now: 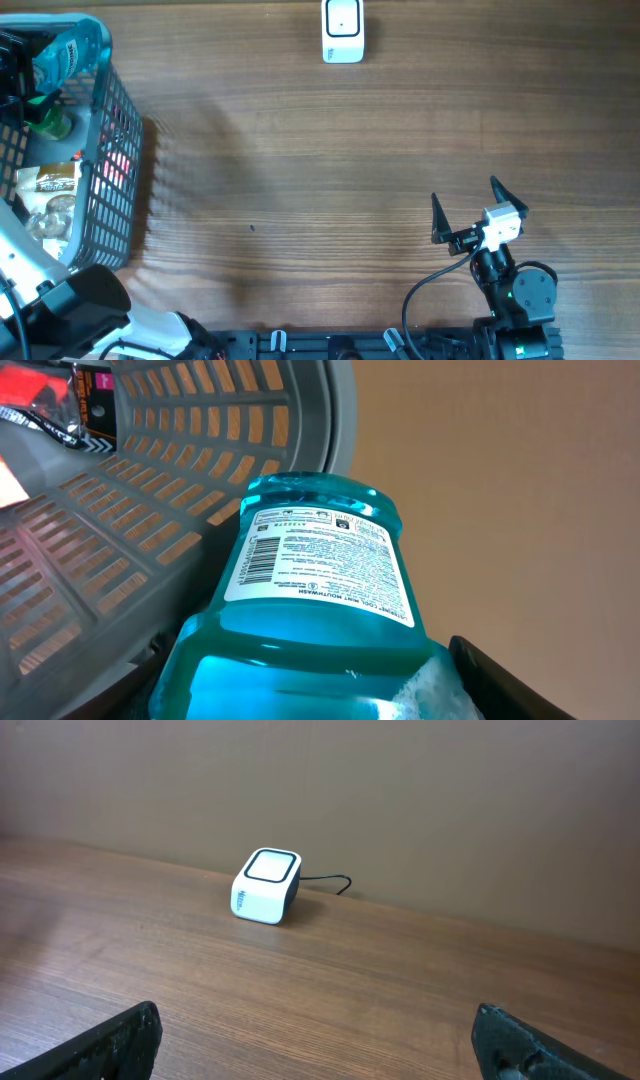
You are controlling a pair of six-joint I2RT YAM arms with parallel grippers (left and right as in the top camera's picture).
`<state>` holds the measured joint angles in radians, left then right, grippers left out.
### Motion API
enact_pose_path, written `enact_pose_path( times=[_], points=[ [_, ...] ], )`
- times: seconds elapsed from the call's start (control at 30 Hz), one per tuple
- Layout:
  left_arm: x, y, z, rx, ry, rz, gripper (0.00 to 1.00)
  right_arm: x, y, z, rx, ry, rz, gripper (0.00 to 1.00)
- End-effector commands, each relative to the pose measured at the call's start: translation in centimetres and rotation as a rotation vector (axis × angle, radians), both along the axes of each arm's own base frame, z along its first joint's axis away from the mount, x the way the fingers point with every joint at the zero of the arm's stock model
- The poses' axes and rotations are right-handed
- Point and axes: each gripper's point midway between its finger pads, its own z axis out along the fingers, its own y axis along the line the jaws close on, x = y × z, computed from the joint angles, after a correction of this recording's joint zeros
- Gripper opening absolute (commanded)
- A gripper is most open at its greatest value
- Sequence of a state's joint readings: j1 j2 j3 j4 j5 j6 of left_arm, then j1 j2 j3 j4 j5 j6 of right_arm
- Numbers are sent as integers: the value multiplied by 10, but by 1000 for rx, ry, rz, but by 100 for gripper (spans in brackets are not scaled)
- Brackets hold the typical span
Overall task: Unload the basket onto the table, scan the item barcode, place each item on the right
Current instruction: 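Grasp the Listerine bottle with the left gripper and lift it out, then carry the bottle with the left gripper to the white scanner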
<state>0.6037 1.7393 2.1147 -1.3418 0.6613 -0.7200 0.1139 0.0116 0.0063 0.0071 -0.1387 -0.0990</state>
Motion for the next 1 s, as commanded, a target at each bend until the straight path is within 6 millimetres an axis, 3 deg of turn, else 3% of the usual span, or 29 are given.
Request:
enact_pose_path(
  times=[0.0,0.23,0.47,0.77,0.83,0.97],
  points=[
    [0,-20,33,-57,-112,-60,68,-1,2,2,-5,-11,12,100],
    [7,-31,50,-106,-198,-122,68,-1,2,2,-5,-11,12,100],
    [25,-83,55,-85,-226,-258,67,-1,2,2,-5,-11,12,100],
    [38,-175,26,102,-107,-380,68,-1,2,2,-5,-11,12,100],
    [38,-188,21,126,-93,-399,68,-1,2,2,-5,-11,12,100],
    [39,-222,-10,157,8,-467,67,-1,2,2,-5,-11,12,100]
  ],
)
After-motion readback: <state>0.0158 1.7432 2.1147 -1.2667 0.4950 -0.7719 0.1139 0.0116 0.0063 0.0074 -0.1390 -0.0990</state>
